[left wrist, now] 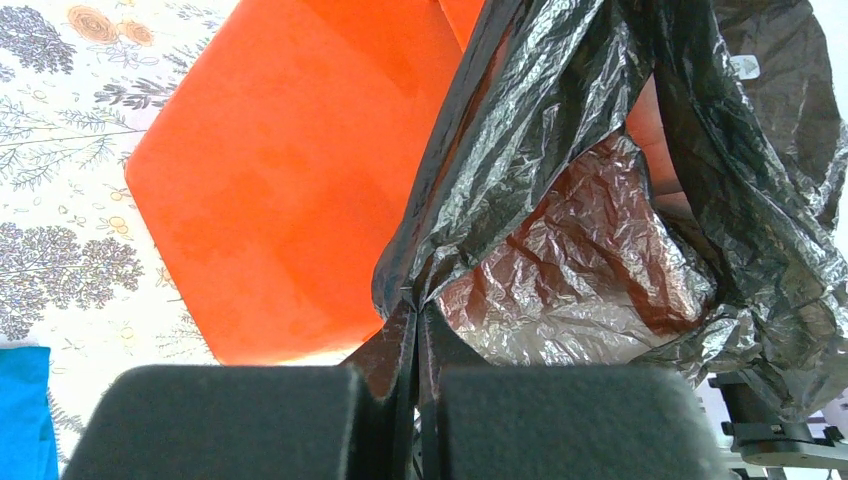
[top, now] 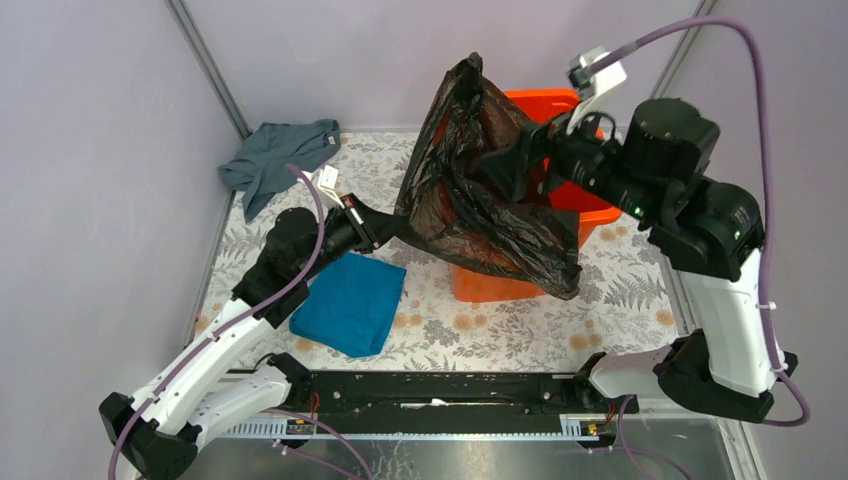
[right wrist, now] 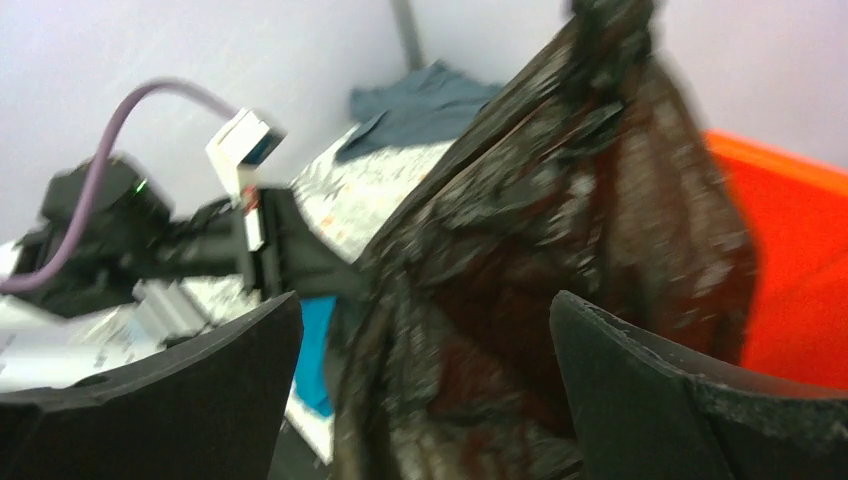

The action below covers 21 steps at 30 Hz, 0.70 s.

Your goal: Put the trash bags into the trash bin

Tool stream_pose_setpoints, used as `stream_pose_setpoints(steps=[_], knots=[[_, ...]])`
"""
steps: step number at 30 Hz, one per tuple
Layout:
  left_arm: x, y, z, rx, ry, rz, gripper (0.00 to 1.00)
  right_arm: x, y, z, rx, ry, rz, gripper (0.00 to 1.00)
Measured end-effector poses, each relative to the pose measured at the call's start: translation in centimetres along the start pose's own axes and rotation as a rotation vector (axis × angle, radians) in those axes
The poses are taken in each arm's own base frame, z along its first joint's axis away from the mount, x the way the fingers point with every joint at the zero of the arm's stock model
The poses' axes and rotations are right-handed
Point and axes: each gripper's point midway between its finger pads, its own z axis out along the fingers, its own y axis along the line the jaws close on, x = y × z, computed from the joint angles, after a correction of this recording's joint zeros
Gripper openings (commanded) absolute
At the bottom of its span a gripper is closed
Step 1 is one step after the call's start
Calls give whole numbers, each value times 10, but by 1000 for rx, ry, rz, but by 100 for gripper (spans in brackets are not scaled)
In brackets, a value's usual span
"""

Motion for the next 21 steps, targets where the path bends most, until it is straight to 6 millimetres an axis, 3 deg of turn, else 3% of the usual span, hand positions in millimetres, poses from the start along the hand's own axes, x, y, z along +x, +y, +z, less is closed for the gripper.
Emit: stream_pose_setpoints(steps=[3, 6, 12, 14, 18, 19, 21], knots=[[2, 2, 1, -1, 1, -9, 0, 25, 23, -1, -56, 74, -11, 100], [4, 5, 1, -8, 6, -17, 0, 54, 37, 13, -38, 170, -52, 100], [4, 5, 1, -8, 6, -25, 0, 108, 38, 58, 237, 303, -306, 97], [4, 5, 1, -9, 6, -31, 0, 112, 32, 65, 351, 302, -412, 95], [5, 5, 2, -10, 7, -40, 0, 107, 16, 59, 520, 256, -569, 88], [5, 5, 2, -12, 8, -42, 0, 106, 16, 58, 532, 244, -578, 83], [6, 7, 4, -16, 12, -44, 0, 104, 13, 54, 551, 216, -589, 64]])
